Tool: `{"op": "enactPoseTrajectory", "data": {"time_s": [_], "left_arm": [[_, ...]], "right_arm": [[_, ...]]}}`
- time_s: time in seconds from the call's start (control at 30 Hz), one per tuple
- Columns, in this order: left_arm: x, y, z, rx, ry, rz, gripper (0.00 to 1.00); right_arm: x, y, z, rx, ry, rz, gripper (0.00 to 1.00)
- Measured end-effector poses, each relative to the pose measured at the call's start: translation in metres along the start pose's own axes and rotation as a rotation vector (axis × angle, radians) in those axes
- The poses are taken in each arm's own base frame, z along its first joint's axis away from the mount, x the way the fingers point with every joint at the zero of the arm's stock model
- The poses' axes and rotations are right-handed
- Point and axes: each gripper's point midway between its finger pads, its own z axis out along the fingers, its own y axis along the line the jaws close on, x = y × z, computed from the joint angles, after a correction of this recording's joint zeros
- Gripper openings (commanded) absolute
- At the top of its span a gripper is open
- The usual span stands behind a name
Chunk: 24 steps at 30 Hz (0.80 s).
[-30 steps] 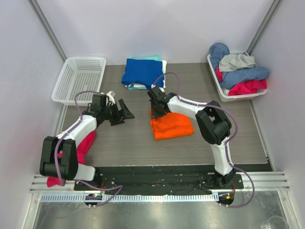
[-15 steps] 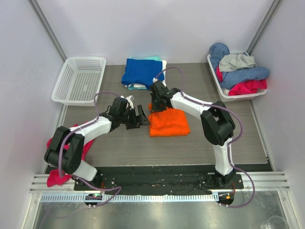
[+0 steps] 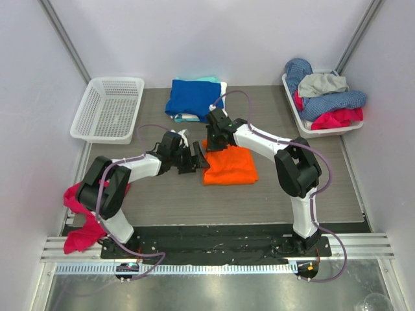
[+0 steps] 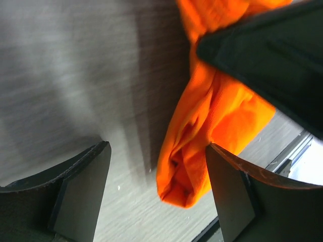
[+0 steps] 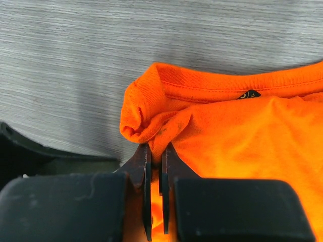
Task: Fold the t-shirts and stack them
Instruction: Neatly place the folded tshirt to the corner
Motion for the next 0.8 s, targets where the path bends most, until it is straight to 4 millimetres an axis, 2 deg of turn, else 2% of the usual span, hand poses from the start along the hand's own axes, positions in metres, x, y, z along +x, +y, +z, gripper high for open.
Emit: {"op": "enactPoseTrajectory", "data": {"time_s": [0.27, 0.5, 0.8], "left_arm": [[-0.019, -0.014, 0.013, 0.022, -0.015, 0.033, 0.8], [-0.02, -0.015, 0.025, 0.027, 0.004, 0.033, 0.78], [-0.027, -0.024, 0.039, 0.06, 0.021, 0.027, 0.75]], "right_arm": [[0.0, 0.0, 0.0, -0.005, 0.003, 0.003, 0.01], [-0.001, -0.002, 0.0, -0.006, 0.005, 0.008, 0.01], [-0.01, -0.015, 0.001, 0.022, -0.012, 0.028, 0.01]]}}
